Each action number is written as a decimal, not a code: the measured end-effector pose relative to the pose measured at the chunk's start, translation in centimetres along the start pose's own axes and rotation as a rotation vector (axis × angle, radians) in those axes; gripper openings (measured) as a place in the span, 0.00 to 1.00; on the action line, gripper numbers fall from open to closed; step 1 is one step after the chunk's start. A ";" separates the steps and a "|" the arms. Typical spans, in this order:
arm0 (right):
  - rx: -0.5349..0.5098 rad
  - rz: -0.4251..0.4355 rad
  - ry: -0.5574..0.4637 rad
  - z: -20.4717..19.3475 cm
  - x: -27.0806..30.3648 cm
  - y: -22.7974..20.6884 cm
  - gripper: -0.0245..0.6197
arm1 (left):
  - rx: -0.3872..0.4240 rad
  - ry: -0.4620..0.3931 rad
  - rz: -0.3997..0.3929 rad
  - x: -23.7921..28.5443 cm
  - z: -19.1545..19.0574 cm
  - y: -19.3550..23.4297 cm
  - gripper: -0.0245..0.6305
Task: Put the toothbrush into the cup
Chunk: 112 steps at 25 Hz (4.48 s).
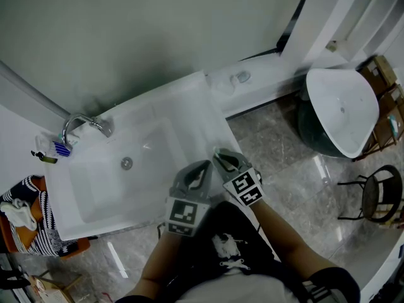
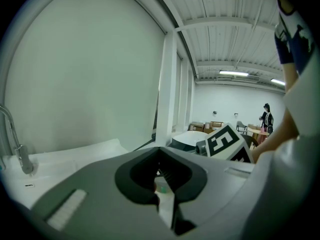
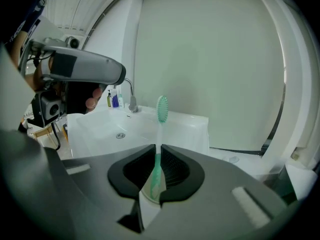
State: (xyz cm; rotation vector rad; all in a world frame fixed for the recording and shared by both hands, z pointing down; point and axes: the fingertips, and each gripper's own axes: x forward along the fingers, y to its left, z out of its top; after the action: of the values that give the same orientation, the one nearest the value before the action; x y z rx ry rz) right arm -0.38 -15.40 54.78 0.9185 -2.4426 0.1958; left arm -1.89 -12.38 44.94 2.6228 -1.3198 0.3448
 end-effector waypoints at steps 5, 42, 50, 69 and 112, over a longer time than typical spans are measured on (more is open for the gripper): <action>-0.012 0.006 0.026 -0.1 0.6 0.0 0.09 | 0.001 0.002 0.006 0.1 0.0 0.4 0.04; -0.134 -0.011 0.183 -1.3 2.4 0.7 0.11 | -0.010 0.004 0.010 0.2 -0.1 1.7 0.04; -0.119 -0.008 0.188 -1.3 2.4 0.7 0.11 | -0.012 0.001 0.018 -0.1 0.0 1.6 0.04; -0.053 0.003 0.134 0.0 1.4 1.1 0.13 | 0.003 -0.001 0.046 -1.0 -0.2 2.2 0.04; 0.204 0.098 -0.139 6.8 -6.4 2.7 0.04 | 0.018 0.021 0.020 -0.3 -0.5 0.1 0.04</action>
State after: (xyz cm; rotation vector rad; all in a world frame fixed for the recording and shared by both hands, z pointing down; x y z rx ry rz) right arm -0.93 -11.79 45.77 0.9261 -2.6349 0.4364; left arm -2.18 -12.05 45.33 2.6149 -1.3426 0.3876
